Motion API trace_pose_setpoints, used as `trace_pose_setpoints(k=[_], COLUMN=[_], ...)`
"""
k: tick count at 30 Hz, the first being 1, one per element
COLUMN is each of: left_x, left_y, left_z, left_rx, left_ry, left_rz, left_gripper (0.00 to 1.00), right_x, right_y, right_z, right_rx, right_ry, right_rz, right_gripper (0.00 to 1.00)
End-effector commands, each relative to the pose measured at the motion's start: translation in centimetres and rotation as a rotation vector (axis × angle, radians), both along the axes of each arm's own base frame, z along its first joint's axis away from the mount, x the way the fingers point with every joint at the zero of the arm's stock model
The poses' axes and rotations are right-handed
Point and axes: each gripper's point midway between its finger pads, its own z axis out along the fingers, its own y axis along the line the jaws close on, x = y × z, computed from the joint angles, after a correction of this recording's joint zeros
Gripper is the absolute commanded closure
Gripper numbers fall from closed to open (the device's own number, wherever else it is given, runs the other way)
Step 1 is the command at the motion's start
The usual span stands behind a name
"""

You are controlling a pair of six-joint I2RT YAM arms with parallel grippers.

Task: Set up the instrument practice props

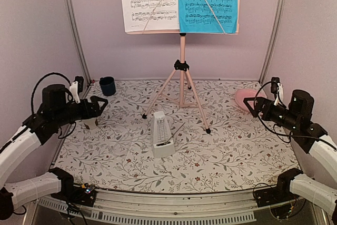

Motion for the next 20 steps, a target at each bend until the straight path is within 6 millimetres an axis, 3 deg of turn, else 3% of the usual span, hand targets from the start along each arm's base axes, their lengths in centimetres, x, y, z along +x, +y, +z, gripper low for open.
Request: trace_pose_setpoints(k=[1,11,20], left_x=[-0.5,-0.8,-0.8], left_y=[0.8,1.0,0.9], left_z=[-1.0,-2.4,-2.1], left_rx=[-0.005,-0.004,-0.012], left_ry=[0.029,0.058,0.048], left_rz=[0.036,0.045,0.047], left_gripper=[0.01,0.01,0.01], right_x=[-0.6,-1.7,-1.8], right_y=[-0.6,-1.2,-1.3], right_z=[0.2,0.0,-0.2], right_rx=[0.024,0.025,0.032], right_ry=[-0.017,-0.032,-0.026], right_rz=[-0.031,-0.051,-0.054], right_gripper=[0.01,0.01,0.01])
